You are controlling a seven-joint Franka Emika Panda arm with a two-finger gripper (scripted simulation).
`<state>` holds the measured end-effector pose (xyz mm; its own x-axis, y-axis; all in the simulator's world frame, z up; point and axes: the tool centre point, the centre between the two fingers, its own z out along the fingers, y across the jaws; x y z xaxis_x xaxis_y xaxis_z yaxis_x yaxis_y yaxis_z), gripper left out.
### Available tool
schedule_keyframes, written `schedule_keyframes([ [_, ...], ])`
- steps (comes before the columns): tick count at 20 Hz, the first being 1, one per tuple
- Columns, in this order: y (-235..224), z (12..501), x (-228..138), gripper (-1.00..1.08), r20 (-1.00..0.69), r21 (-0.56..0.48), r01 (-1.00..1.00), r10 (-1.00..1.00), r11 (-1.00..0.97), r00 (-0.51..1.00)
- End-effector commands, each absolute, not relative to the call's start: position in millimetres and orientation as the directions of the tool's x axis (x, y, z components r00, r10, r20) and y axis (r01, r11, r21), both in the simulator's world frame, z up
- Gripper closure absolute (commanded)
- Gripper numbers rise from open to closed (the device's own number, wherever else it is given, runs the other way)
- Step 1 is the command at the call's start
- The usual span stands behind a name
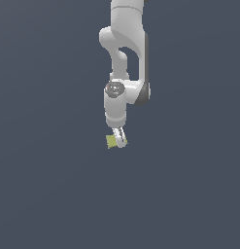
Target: Pick up the object and move it to a goal position.
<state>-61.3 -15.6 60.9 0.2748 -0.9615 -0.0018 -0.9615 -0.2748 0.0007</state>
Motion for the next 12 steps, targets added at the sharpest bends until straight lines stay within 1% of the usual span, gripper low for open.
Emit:
schedule_keyframes([
  [1, -16.0, 60.1, -61.9, -0.92, 0.000, 0.000, -0.966, -0.966, -0.260, 0.260],
  [7, -16.0, 57.2, -62.1, -0.92, -0.001, 0.000, -0.965, -0.965, -0.261, 0.261],
  [12, -16.1, 39.4, -62.8, -0.92, -0.001, 0.000, -0.966, -0.966, -0.259, 0.259],
])
